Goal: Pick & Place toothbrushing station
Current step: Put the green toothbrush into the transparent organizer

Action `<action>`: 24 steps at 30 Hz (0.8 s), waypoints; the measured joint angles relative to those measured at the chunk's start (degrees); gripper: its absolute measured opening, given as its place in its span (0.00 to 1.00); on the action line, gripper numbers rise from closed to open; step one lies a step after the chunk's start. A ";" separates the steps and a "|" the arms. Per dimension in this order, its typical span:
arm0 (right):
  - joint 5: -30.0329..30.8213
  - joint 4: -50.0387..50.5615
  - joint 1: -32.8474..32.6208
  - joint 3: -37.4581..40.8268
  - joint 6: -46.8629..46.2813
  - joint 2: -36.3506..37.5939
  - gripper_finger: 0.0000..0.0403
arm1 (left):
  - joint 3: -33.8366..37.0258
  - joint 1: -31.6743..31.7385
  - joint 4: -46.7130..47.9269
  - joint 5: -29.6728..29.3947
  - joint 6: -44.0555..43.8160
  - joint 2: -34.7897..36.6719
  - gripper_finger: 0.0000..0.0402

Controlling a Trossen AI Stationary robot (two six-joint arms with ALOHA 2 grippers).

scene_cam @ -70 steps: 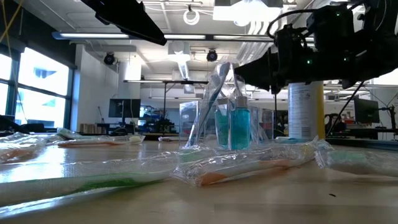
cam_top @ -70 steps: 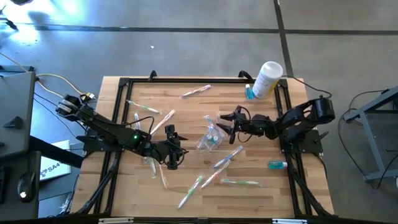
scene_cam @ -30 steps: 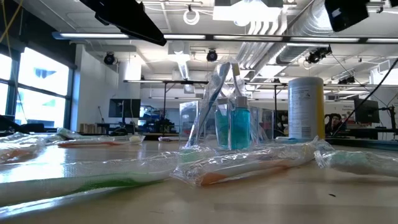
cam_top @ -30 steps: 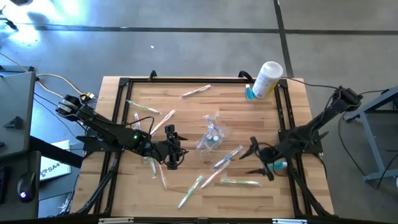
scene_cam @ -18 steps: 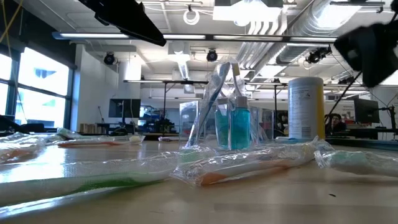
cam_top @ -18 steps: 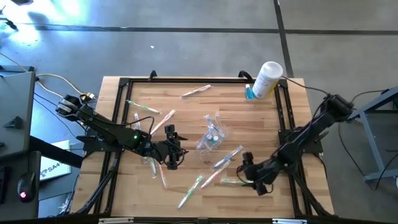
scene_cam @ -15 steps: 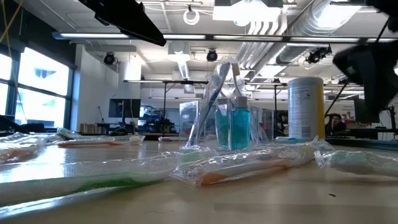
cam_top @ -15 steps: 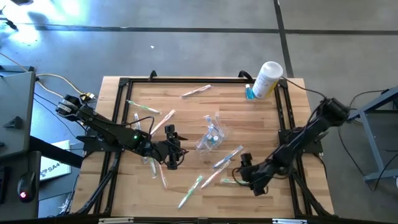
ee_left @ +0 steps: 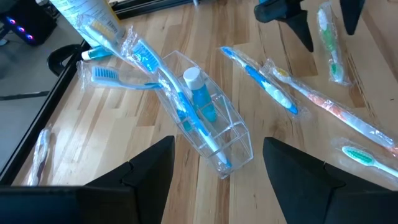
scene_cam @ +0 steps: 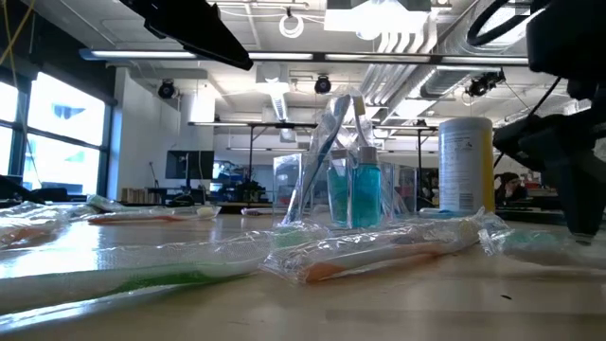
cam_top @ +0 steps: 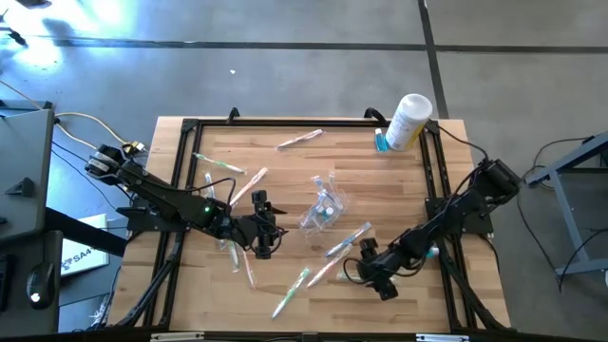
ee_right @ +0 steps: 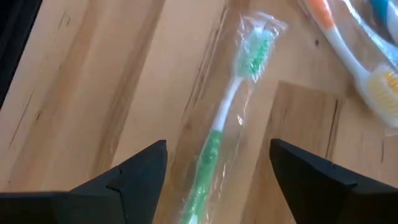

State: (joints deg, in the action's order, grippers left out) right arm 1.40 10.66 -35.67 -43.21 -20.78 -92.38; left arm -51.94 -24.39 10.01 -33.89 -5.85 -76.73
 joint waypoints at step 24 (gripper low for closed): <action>-7.91 -5.21 3.24 1.54 1.35 -4.79 0.04 | 0.00 0.00 0.02 0.00 -0.01 0.00 0.59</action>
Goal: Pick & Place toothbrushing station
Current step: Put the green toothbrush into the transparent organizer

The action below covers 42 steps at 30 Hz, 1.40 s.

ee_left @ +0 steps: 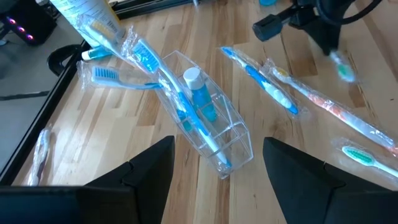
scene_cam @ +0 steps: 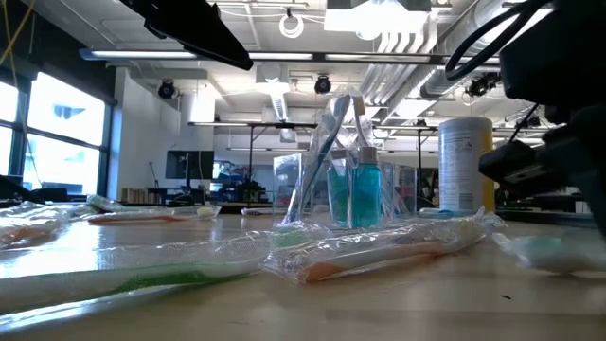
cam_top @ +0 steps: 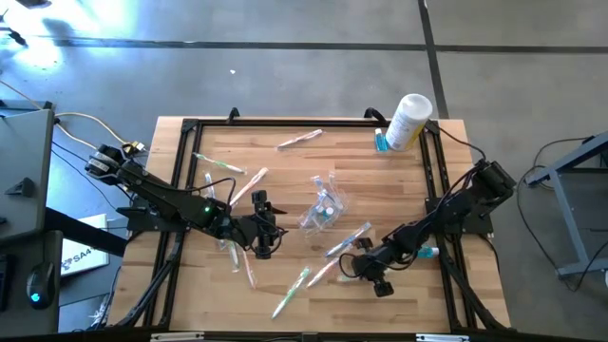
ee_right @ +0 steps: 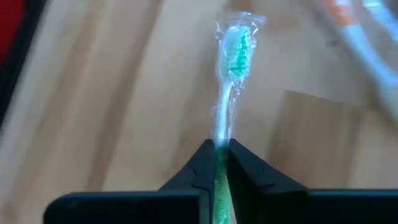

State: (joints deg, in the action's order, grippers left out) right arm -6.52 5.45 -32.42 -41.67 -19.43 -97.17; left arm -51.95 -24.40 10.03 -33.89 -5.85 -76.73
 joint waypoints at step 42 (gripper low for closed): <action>64.88 16.99 -13.35 0.92 1.28 29.33 0.01 | -0.02 0.01 0.39 0.01 0.01 0.00 0.59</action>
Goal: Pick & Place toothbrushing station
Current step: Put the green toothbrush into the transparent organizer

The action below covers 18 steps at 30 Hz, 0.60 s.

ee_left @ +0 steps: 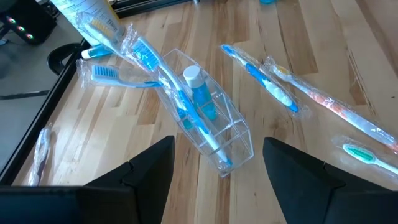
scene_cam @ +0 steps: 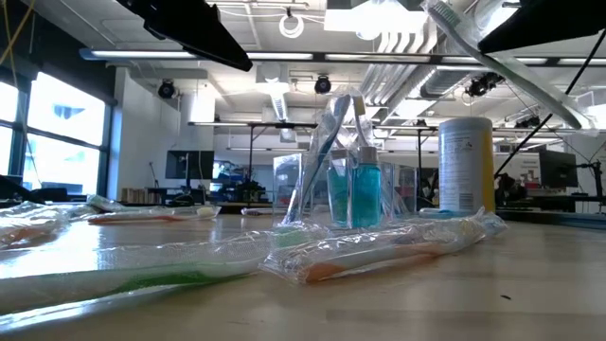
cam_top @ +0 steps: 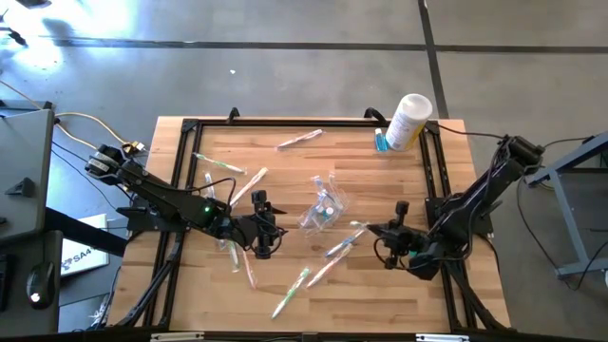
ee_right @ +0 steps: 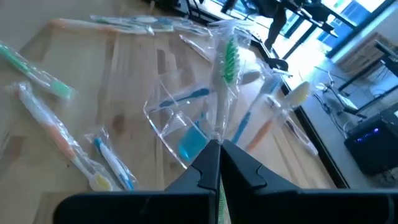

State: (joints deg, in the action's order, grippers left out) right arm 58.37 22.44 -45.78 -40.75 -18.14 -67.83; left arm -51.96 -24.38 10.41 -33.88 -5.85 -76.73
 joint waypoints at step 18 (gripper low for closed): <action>-27.92 -57.78 8.51 25.91 33.57 22.15 0.01 | 0.00 0.00 -0.02 0.01 0.00 0.00 0.59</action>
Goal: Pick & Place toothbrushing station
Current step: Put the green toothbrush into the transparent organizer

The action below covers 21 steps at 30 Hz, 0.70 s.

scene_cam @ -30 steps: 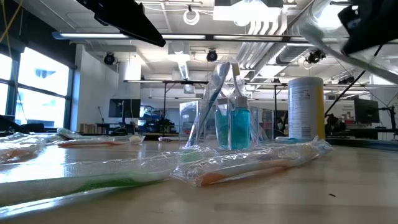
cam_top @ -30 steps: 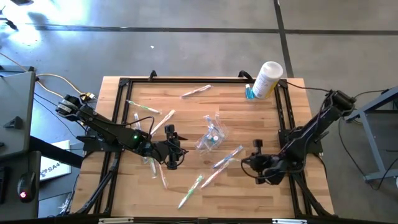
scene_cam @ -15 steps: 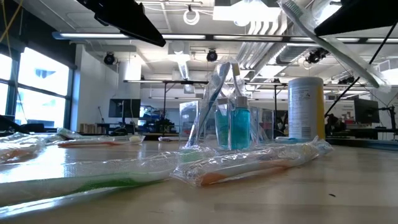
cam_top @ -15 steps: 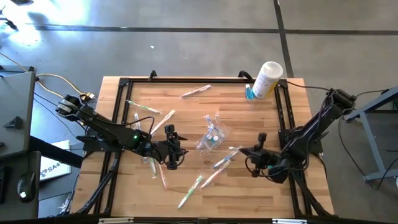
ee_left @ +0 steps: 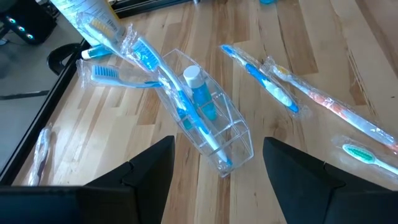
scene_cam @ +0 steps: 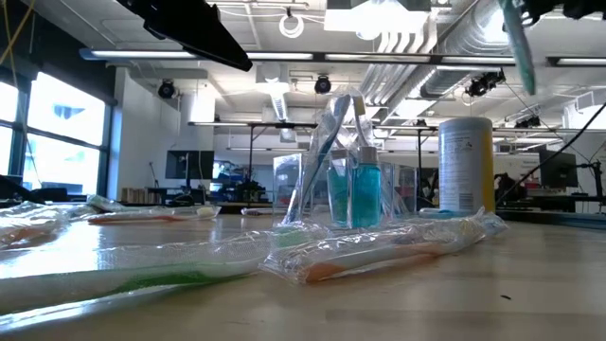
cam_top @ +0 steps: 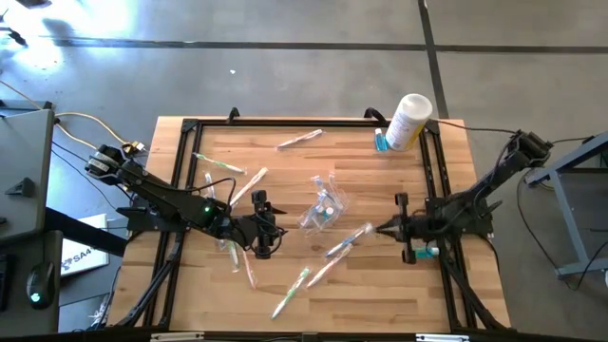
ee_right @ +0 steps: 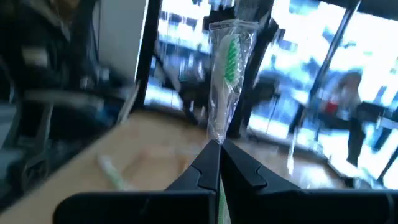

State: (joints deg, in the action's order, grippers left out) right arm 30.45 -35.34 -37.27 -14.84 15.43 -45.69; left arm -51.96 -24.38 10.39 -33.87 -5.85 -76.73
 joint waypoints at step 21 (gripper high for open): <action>-36.75 -36.75 39.43 7.18 -10.99 -13.08 0.01 | -0.02 -0.01 0.00 -0.02 -0.01 0.00 0.59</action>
State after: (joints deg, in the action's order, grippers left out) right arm -6.30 -72.08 2.16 -7.66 4.44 -58.77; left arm -51.99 -24.40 10.39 -33.89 -5.86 -76.73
